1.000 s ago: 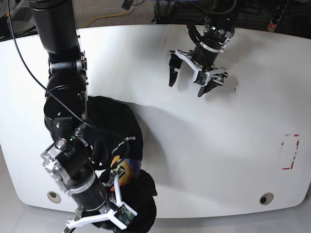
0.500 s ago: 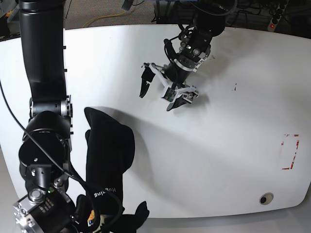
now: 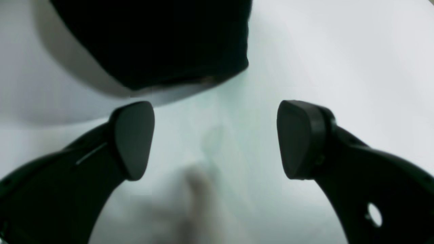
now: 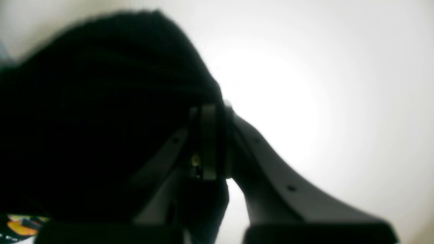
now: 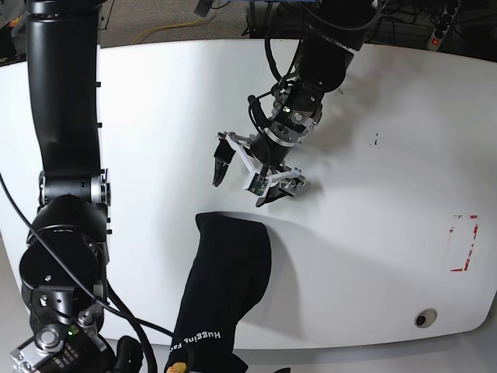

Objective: Fold the T-shirt properly
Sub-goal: 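Bring the left gripper to the hanging shirt and grasp its edge, then pull the shirt edge away from the right gripper with the left gripper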

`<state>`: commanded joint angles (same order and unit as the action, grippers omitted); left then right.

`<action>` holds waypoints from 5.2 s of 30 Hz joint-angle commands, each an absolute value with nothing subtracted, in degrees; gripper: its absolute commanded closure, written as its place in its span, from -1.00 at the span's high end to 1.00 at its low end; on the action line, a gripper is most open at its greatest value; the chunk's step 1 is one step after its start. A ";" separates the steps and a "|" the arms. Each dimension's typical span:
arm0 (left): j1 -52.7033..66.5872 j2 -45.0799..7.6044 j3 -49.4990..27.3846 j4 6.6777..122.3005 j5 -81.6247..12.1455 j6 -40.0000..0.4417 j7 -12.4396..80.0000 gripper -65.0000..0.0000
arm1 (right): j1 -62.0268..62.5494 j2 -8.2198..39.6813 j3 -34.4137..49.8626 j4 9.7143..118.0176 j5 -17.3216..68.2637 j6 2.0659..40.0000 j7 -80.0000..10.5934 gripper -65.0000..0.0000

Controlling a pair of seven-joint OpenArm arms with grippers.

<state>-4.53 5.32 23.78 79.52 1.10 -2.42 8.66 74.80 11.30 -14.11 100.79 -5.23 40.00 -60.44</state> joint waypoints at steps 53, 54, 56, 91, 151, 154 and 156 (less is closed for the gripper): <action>-19.82 9.00 23.78 57.10 0.57 -22.55 8.40 0.65 | 74.07 11.30 -13.67 100.70 -5.41 40.00 -60.44 -1.00; -20.18 9.00 23.87 56.57 0.57 -22.55 8.40 0.65 | 74.07 11.30 -13.67 100.70 -5.41 40.00 -60.44 -1.00; -21.05 9.00 23.87 54.81 0.57 -22.55 7.16 0.65 | 74.07 11.30 -13.67 100.70 -5.41 40.00 -60.44 -1.00; -18.77 8.40 29.41 56.66 0.66 -22.46 2.42 -1.00 | 74.07 11.82 -13.58 100.53 -5.41 40.00 -60.35 -1.00; 2.59 -12.88 -21.23 109.76 1.01 -37.85 39.08 -1.00 | 30.90 11.30 22.99 100.97 6.64 40.00 -65.71 -1.00; 4.88 -12.97 -21.32 109.76 1.01 -37.85 39.08 -1.00 | 24.75 10.77 22.99 104.75 7.60 40.00 -65.63 -1.00; 6.46 -12.97 -22.37 109.76 1.01 -37.85 38.99 -1.00 | 20.97 10.42 23.96 106.86 10.15 40.00 -65.63 -1.00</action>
